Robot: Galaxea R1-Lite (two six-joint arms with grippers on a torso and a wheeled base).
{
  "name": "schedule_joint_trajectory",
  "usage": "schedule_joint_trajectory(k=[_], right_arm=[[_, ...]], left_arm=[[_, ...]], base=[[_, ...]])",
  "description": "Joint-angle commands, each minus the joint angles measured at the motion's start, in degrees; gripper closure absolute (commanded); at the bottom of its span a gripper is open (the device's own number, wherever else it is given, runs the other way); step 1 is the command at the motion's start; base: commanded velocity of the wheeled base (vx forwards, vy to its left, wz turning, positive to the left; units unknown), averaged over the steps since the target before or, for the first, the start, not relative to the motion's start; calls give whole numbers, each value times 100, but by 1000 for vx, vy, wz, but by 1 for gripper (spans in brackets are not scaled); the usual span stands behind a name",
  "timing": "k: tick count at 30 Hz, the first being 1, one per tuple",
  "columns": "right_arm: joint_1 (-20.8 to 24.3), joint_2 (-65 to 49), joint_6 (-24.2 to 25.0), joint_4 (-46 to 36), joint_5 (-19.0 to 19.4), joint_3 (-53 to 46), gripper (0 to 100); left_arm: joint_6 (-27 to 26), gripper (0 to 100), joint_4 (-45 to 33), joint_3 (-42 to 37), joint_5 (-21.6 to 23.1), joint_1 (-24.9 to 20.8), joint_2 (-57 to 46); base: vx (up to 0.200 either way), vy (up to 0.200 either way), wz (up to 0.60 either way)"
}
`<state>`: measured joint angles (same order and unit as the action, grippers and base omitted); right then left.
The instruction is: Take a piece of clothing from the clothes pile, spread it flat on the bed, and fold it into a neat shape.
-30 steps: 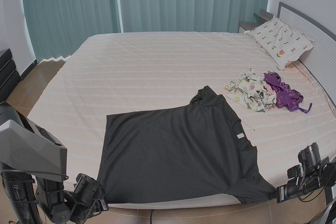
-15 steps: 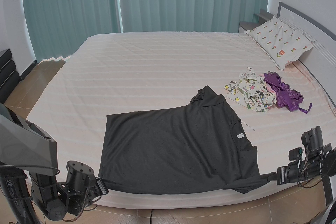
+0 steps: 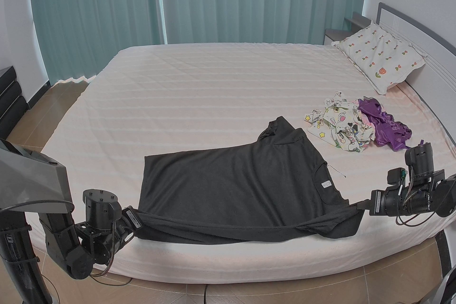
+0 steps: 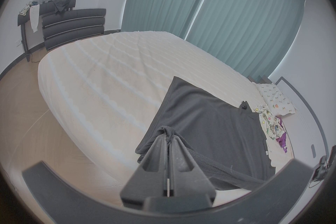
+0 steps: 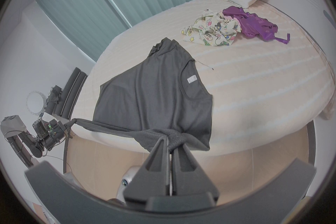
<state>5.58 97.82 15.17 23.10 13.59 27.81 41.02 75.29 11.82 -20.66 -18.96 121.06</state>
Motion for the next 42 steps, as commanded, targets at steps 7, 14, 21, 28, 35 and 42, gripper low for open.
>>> schedule_joint_trajectory(k=[7,14,21,28,35,42], right_arm=[[-13,545,197,959,-50,41,100],[-13,537,206,986,-41,76,100],[-66,484,206,1047,-50,58,100],[-66,458,206,1047,-50,49,100],[-66,475,206,1039,-41,23,100],[-66,545,206,1047,-41,85,100]], left_arm=[[64,100,12,180,1,129,172],[248,100,12,180,10,138,427],[477,100,12,145,10,32,453],[547,100,38,101,18,15,453],[732,100,38,92,18,-73,453],[749,100,38,197,27,-99,462]], base=[[0,0,0],[0,0,0],[0,0,0],[0,0,0],[0,0,0],[57,0,0]])
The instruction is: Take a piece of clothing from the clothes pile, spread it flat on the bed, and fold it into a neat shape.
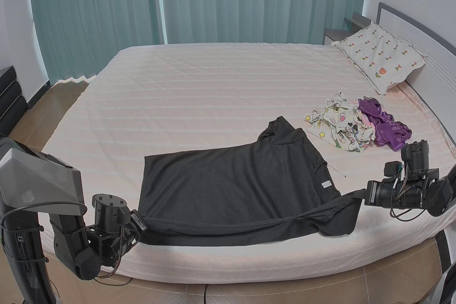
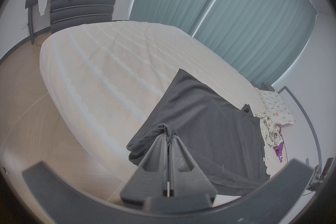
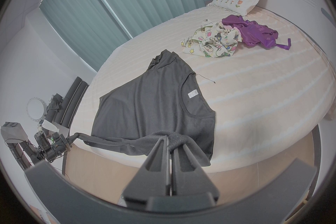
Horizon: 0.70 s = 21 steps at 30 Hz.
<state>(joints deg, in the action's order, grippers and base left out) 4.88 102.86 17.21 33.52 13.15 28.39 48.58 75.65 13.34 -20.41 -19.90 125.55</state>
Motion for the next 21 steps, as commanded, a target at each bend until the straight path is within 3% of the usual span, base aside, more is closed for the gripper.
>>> schedule_joint_trajectory(k=[1,21], right_arm=[[-4,85,1,5,3,52,100],[-48,937,195,5,91,843,100]], left_arm=[[-15,100,2,134,2,3,48],[-367,100,-51,582,-16,249,400]], base=[[200,0,0],[0,0,0]])
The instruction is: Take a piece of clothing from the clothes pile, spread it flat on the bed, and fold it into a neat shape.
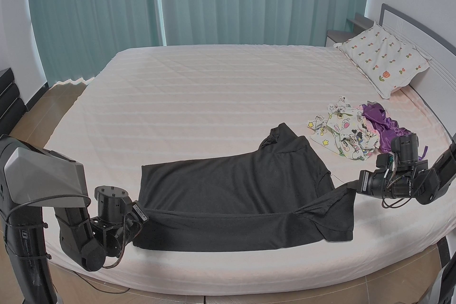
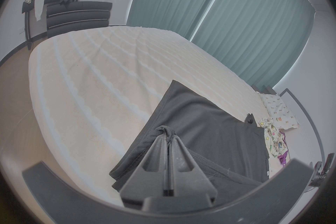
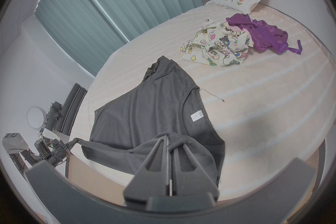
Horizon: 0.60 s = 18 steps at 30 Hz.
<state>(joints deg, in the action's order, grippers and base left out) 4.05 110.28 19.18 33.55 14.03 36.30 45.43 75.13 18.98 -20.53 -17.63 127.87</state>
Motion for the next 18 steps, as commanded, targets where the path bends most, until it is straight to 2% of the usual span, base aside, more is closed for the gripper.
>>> schedule_joint_trajectory(k=[1,11,18], right_arm=[[44,231,-2,3,3,79,100],[87,759,7,187,-6,430,100],[87,1321,192,881,-76,676,100]], left_arm=[[-114,100,2,27,5,23,221],[-325,100,2,501,-21,84,740],[-342,100,-16,958,-48,207,1100]], base=[[0,0,0],[0,0,0],[0,0,0]])
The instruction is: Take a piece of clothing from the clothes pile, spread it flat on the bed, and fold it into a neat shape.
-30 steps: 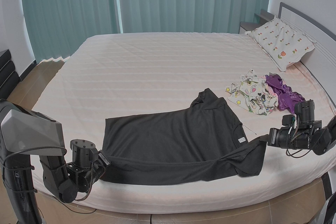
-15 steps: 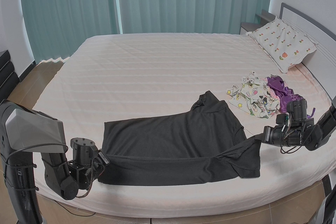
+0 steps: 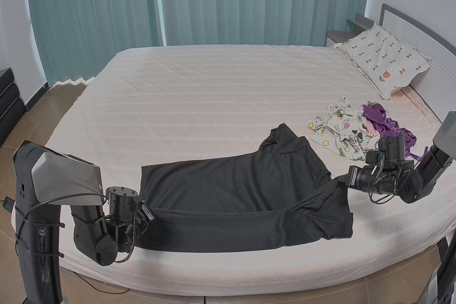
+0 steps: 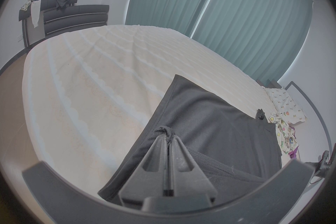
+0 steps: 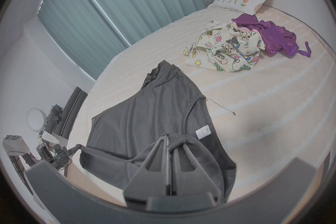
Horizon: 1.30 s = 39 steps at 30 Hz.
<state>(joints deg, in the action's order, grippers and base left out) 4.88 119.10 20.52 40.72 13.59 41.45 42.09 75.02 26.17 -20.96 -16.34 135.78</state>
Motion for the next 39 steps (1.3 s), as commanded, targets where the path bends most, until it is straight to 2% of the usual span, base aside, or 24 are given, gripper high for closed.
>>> schedule_joint_trajectory(k=[1,13,14,15,16,20,24,27,32,35,38,39], right_arm=[[5,491,66,173,-41,215,100],[57,904,251,191,-102,584,100],[57,904,251,191,-102,584,100],[57,966,251,200,-94,601,100],[57,1001,277,200,-94,610,0],[49,1027,400,200,-102,672,0],[-127,755,778,200,-120,645,0],[-277,289,1165,103,-120,487,0],[-285,-168,1587,173,-120,-199,0],[-242,-458,2158,182,-120,-647,0],[-198,-678,2765,191,-111,-954,0],[-198,-687,2782,191,-120,-963,0]], left_arm=[[-26,100,-5,283,-5,95,335],[-96,100,-14,476,48,183,493],[-96,0,-14,476,48,183,493],[-96,0,-14,556,39,183,511],[-96,0,-14,608,39,183,520],[-96,0,-14,714,30,227,564],[-105,0,-5,635,30,394,406],[-105,0,-14,432,30,667,-69],[-26,0,4,-279,74,684,-711],[247,0,48,-613,127,684,-966],[598,0,57,-868,549,676,-1159],[607,0,57,-877,584,676,-1177]], base=[[0,0,0],[0,0,0],[0,0,0],[0,0,0],[0,0,0],[0,0,0],[0,0,0],[0,0,0],[0,0,0],[0,0,0],[0,0,0],[0,0,0]])
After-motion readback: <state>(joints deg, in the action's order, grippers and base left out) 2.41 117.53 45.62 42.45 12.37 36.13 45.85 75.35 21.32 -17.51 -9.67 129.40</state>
